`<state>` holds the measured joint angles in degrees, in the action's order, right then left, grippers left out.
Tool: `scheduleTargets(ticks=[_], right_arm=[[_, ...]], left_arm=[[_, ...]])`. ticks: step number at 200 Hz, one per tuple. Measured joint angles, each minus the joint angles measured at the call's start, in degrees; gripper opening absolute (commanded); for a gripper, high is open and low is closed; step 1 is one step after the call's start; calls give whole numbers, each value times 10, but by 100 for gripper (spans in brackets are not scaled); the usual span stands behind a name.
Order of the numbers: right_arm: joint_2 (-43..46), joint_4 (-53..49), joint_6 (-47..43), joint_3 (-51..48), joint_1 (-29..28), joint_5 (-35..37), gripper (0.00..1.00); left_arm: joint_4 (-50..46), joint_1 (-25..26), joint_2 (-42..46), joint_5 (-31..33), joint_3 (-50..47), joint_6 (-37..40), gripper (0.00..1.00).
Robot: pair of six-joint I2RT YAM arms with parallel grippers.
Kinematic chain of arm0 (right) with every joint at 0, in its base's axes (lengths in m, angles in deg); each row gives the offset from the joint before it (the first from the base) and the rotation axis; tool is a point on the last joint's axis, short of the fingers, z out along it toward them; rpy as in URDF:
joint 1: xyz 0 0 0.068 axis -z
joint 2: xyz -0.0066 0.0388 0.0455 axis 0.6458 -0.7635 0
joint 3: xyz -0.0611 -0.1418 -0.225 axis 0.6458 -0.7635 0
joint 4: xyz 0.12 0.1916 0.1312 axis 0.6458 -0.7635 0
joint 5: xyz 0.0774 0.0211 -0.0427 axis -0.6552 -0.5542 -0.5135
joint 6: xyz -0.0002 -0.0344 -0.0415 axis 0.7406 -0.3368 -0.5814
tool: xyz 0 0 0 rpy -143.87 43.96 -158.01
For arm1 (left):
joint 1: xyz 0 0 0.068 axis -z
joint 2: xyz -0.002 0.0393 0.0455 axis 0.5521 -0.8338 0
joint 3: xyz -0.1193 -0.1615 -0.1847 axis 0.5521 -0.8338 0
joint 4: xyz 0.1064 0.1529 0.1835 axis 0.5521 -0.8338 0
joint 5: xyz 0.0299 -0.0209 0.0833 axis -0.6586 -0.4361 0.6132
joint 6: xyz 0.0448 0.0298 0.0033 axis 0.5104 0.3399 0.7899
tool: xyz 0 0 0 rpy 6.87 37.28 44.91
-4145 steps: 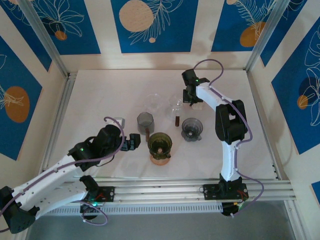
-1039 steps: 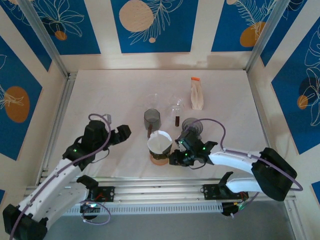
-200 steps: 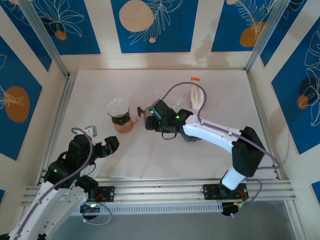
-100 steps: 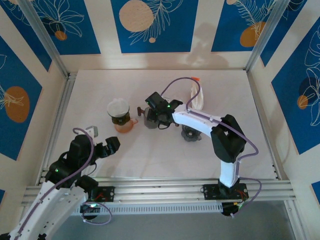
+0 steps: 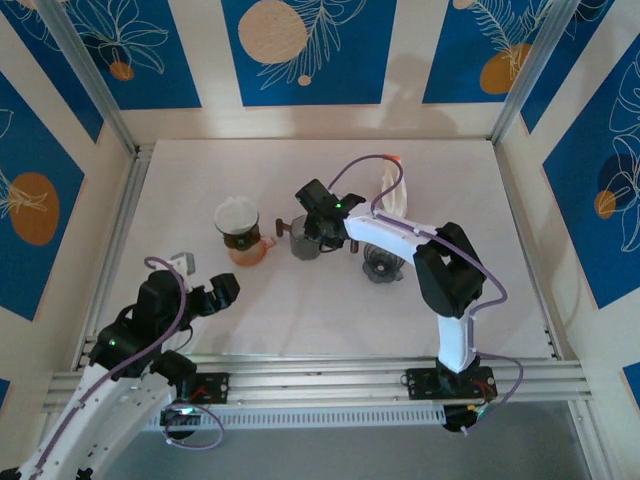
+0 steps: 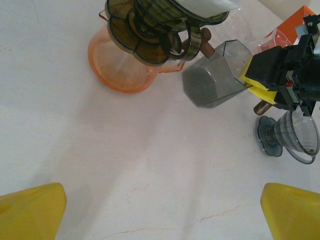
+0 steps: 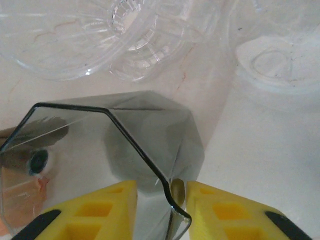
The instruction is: Place the coffee filter in the dripper
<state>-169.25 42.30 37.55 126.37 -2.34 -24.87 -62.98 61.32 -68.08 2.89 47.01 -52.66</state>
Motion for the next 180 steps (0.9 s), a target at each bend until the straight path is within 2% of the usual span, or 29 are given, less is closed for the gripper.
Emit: scheduleTargets(ticks=[30,59,109,134,180], right_arm=[[7,-7,-8,-5,0,-5,11],[31,-25,-25,-30,-1,-17,3],[103,-97,-96,-63,-10,-26,1],[137,-133,-149,-64,-19,-53,2],[144,-179,-229,-85,-52,-88,3]], left_arm=[[0,0,0,0,0,0,100],[0,0,0,0,0,0,100],[0,0,0,0,0,0,100],[0,0,0,0,0,0,100],[8,0,-12,-11,0,0,100]])
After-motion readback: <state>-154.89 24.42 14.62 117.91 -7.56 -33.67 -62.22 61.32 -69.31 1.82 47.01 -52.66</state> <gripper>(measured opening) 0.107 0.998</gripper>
